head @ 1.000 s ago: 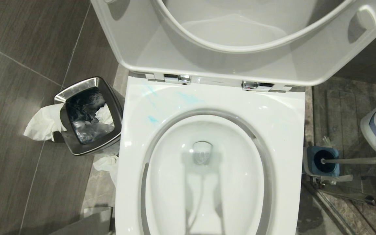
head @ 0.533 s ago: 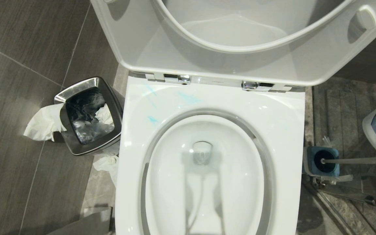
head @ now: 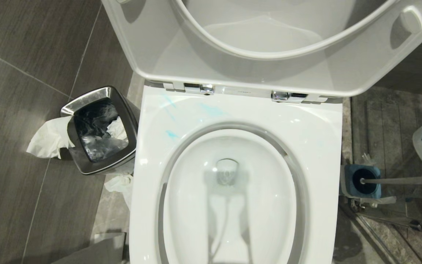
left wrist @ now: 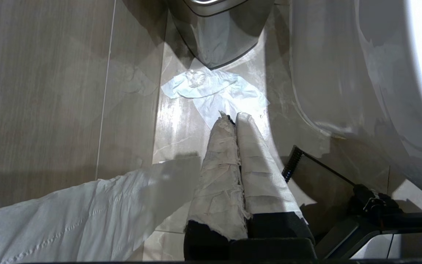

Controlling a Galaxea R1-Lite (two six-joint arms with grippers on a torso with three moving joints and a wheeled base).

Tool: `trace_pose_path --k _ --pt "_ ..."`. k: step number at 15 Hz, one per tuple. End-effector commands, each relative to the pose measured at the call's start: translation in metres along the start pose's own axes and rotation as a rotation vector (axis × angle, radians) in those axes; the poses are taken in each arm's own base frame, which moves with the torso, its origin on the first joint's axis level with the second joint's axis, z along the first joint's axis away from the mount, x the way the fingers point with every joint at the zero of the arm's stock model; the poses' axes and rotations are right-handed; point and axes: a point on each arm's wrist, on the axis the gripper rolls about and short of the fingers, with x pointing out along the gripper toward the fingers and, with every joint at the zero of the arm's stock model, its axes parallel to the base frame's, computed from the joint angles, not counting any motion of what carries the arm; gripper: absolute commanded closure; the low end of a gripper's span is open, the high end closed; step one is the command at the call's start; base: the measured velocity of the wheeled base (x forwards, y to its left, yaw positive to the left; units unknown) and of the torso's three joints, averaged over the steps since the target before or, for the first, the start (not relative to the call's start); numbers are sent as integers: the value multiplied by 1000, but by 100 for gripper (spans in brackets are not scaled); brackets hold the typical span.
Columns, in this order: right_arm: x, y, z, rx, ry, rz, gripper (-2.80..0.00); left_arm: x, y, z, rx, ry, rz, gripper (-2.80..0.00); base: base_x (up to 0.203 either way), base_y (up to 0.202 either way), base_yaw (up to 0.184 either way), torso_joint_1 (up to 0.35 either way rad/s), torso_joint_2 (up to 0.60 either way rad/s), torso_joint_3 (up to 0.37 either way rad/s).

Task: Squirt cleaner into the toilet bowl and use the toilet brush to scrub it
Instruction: Pour in the cleaning agent

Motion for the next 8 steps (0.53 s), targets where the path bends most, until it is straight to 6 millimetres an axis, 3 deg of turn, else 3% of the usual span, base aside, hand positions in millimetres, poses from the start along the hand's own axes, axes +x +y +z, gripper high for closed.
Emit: trace_pose_path --k 1,8 --pt "-9 0 -1 -1 -16 -5 0 0 0 0 1 3 0 0 0 0 0 0 0 0" --pt "-26 0 -1 -1 -3 -5 0 0 0 0 -2 3 3 0 0 0 0 2 2 148"
